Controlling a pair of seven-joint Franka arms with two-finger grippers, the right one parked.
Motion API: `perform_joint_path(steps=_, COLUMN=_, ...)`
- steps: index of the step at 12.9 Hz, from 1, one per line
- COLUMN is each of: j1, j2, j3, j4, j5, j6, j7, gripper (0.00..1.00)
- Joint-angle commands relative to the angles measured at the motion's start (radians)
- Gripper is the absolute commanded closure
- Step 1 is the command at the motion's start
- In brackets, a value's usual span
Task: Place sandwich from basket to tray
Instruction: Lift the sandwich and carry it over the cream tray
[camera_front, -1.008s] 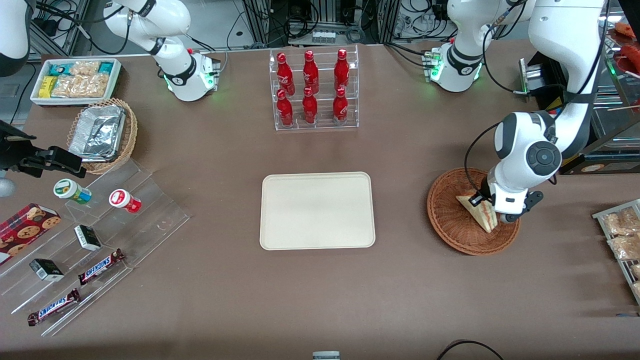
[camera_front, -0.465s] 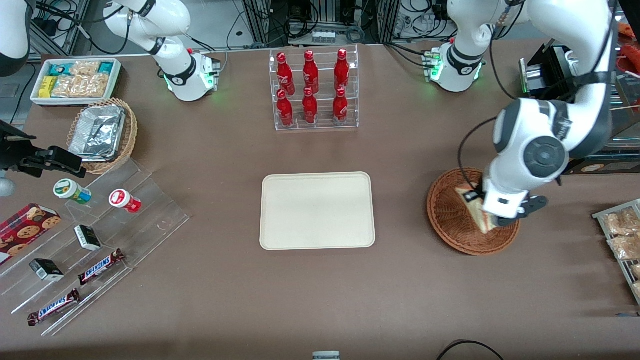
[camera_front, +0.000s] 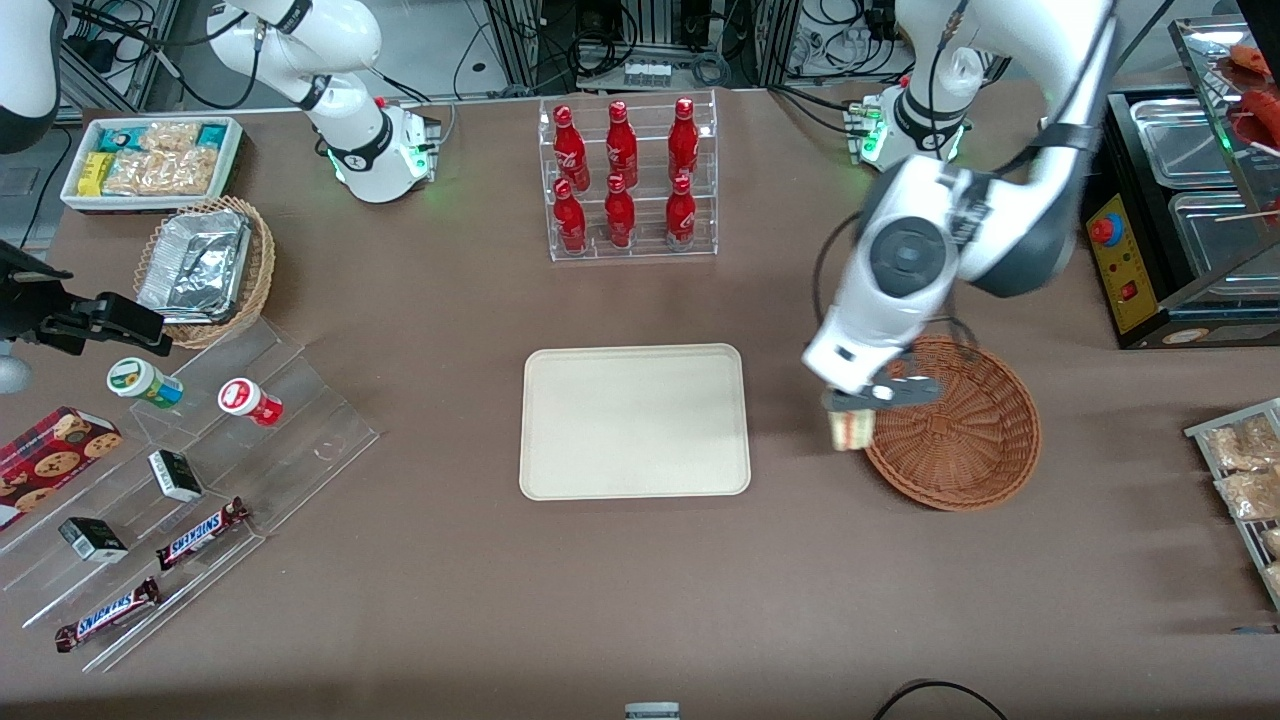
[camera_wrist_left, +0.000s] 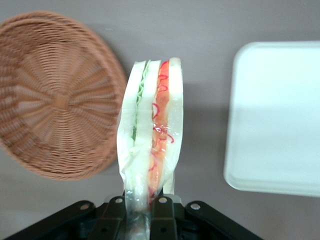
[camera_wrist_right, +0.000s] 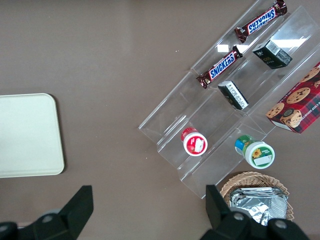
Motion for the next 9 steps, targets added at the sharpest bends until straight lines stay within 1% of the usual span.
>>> perform_joint_path(steps=1, j1=-0.045, j2=0.116, j3=-0.031, j4=0.126, j5=-0.045, j6=-0.01, j7=0.026, gripper=1.0)
perform_joint_path(steps=2, j1=-0.046, j2=0.16, j3=-0.045, j4=0.182, j5=-0.076, j6=-0.011, j7=0.027, gripper=1.0)
perform_joint_path(steps=3, j1=-0.048, j2=0.205, j3=-0.065, j4=0.231, j5=-0.081, j6=-0.011, j7=0.026, gripper=1.0)
perform_joint_path(steps=5, j1=-0.049, j2=0.272, j3=-0.102, j4=0.296, j5=-0.082, j6=-0.011, j7=0.009, gripper=1.0)
perform_joint_path(steps=9, j1=-0.086, j2=0.383, j3=-0.106, j4=0.4, j5=-0.081, j6=-0.008, j7=-0.058, gripper=1.0)
